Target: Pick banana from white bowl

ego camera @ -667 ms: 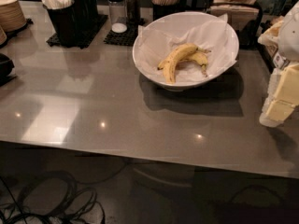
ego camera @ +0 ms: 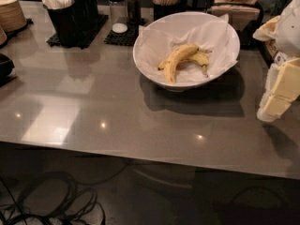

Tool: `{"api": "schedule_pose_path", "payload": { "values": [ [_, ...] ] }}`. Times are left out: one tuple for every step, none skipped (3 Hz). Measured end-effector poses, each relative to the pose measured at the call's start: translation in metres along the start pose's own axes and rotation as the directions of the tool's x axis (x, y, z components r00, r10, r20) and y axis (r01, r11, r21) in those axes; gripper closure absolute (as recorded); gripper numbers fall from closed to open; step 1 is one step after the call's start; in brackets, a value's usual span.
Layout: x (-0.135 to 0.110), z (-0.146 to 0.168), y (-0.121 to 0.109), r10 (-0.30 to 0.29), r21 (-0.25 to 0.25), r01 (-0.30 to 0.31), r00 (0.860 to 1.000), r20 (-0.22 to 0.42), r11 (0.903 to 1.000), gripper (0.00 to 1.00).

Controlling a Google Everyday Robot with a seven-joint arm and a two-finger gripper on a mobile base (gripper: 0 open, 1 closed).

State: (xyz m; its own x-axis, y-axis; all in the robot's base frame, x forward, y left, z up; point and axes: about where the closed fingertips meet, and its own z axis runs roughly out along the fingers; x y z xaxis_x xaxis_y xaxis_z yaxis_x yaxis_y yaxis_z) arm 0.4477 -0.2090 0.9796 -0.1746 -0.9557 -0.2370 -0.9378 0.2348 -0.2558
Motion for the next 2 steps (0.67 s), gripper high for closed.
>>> {"api": "schedule_pose_path", "payload": {
  "values": [
    [-0.03, 0.017, -0.025, -0.106, -0.059, 0.116, 0.984, 0.14, 0.9915, 0.0],
    [-0.082, 0.052, -0.054, -0.173, -0.145, 0.236, 0.921, 0.348, 0.9609, 0.0]
  ]
}}
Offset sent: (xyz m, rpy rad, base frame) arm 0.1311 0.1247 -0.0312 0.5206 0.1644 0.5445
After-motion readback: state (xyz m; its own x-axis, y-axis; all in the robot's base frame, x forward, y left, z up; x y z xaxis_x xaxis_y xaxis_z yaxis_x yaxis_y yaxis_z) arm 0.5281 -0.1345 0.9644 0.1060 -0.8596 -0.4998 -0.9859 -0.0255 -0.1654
